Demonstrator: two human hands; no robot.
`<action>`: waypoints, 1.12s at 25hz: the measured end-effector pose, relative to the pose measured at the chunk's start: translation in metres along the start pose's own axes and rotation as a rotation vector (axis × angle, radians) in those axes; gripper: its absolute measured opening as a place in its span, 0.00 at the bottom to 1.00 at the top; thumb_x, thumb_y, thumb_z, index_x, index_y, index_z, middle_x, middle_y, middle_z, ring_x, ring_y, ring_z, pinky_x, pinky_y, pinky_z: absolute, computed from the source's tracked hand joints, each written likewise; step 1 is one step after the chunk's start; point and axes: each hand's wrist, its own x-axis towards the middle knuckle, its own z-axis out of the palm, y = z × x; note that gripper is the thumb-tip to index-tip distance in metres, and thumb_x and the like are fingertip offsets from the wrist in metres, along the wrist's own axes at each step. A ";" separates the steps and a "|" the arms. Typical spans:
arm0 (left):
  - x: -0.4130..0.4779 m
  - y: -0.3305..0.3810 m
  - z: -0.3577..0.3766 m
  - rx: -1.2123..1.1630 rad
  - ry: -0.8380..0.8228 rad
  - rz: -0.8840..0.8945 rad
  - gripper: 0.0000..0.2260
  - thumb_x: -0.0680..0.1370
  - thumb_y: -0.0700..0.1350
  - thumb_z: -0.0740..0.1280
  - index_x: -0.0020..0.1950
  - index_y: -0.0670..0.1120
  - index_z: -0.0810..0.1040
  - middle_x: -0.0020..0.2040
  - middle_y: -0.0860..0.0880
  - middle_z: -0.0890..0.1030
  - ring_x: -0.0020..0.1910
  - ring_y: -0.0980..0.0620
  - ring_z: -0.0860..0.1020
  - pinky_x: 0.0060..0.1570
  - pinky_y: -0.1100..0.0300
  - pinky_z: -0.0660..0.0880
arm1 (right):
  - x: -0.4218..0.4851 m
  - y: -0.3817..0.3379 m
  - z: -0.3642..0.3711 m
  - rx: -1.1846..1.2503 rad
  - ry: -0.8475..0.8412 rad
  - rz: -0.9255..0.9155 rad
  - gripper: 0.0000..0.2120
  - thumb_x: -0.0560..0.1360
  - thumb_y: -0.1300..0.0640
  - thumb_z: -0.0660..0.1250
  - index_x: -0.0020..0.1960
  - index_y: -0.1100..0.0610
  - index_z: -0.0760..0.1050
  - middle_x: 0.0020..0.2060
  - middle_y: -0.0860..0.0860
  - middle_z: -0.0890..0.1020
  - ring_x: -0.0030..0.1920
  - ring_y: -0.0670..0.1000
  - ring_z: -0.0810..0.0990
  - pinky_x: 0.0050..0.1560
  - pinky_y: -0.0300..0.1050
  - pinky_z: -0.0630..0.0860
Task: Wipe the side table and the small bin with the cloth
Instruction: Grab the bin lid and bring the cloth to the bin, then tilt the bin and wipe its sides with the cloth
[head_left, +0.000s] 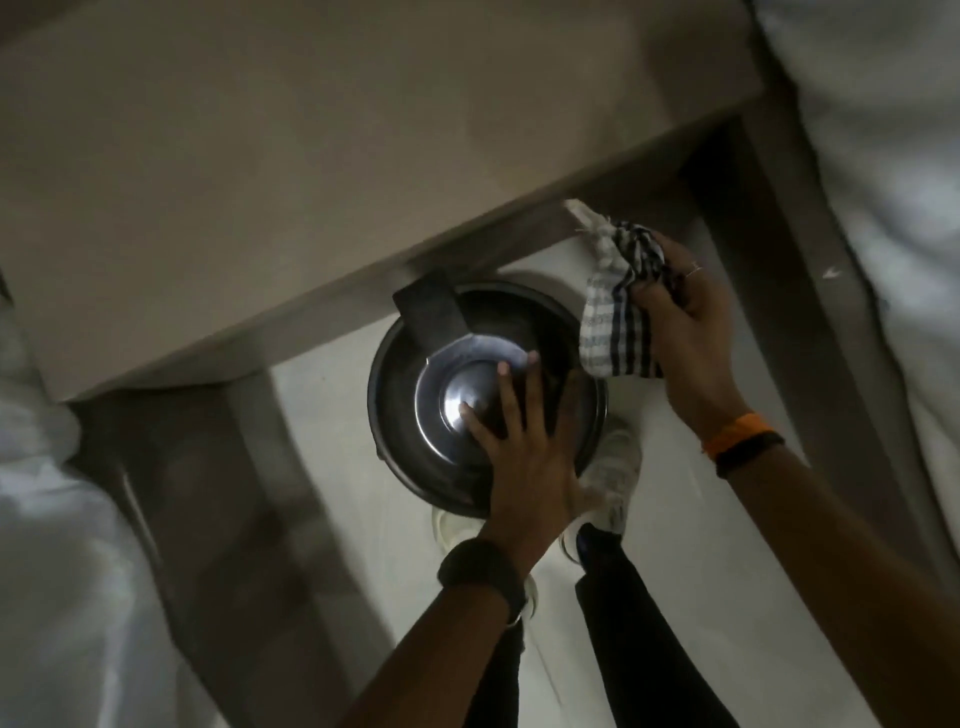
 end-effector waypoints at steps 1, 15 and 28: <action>0.002 0.001 0.011 0.051 0.007 -0.006 0.57 0.66 0.71 0.72 0.84 0.55 0.43 0.84 0.36 0.43 0.81 0.28 0.42 0.67 0.16 0.43 | -0.008 0.011 -0.001 0.085 0.027 0.064 0.19 0.83 0.69 0.61 0.71 0.56 0.76 0.62 0.48 0.85 0.64 0.48 0.84 0.73 0.54 0.80; -0.047 -0.099 -0.006 -0.394 0.268 -0.300 0.64 0.55 0.54 0.77 0.84 0.55 0.42 0.85 0.48 0.41 0.83 0.44 0.39 0.71 0.20 0.47 | -0.082 0.087 0.060 0.354 0.055 0.198 0.17 0.79 0.67 0.60 0.64 0.58 0.80 0.57 0.52 0.85 0.59 0.52 0.85 0.66 0.51 0.82; -0.054 -0.137 -0.009 -0.642 0.370 -0.353 0.61 0.57 0.55 0.77 0.83 0.50 0.47 0.85 0.47 0.43 0.84 0.46 0.44 0.80 0.39 0.49 | -0.059 0.122 0.168 -0.069 -0.079 -0.117 0.20 0.82 0.59 0.58 0.73 0.57 0.76 0.79 0.55 0.71 0.82 0.57 0.66 0.85 0.56 0.61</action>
